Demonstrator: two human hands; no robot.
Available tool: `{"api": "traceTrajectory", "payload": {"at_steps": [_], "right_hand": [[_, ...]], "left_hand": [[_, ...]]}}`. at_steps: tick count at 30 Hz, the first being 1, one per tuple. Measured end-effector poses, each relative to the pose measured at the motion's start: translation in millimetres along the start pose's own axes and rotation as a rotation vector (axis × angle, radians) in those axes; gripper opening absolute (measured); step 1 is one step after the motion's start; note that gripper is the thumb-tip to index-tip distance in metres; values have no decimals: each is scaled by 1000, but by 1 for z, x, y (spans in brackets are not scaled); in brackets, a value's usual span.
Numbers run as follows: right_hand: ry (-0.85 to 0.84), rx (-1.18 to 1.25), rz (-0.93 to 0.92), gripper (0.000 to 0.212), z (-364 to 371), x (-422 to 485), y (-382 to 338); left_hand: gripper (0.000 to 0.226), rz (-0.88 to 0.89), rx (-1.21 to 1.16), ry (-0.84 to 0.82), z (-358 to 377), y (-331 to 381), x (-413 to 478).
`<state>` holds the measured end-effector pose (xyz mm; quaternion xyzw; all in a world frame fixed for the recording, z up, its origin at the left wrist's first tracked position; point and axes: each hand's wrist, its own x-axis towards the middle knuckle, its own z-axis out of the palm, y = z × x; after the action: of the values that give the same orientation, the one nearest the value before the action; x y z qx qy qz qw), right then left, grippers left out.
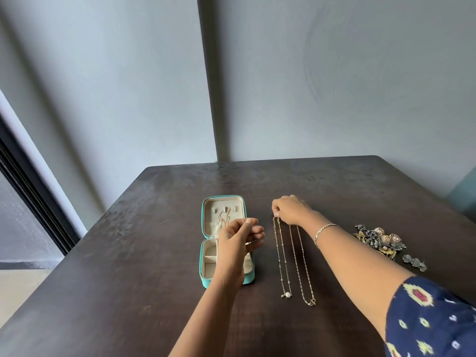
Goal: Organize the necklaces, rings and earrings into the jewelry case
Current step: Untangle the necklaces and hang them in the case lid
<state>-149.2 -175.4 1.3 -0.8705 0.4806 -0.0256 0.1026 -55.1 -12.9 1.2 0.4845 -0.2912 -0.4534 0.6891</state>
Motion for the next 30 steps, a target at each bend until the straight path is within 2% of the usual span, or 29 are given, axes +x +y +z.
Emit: {"api": "traceTrajectory", "payload": {"at_steps": [5,8,16,21,30], "right_hand": [[56,459,-14,28,-28,-15,-8],[-1,711,-26,27,-45,-33,-17],[-56,860,-199,24,-92,-76,-39],[-84,979,-291,23,-119,-96,-51],[-69,1149,-307,24,-153,-118,-73]], "left_hand": [[13,6,5,4,-1,6,0],[13,8,9,8,0,10,-2],[7,84,109,-6,12,27,-13],[8,162,173,-105,19,43,-25],[12,294,108,-110,20,59,-42]]}}
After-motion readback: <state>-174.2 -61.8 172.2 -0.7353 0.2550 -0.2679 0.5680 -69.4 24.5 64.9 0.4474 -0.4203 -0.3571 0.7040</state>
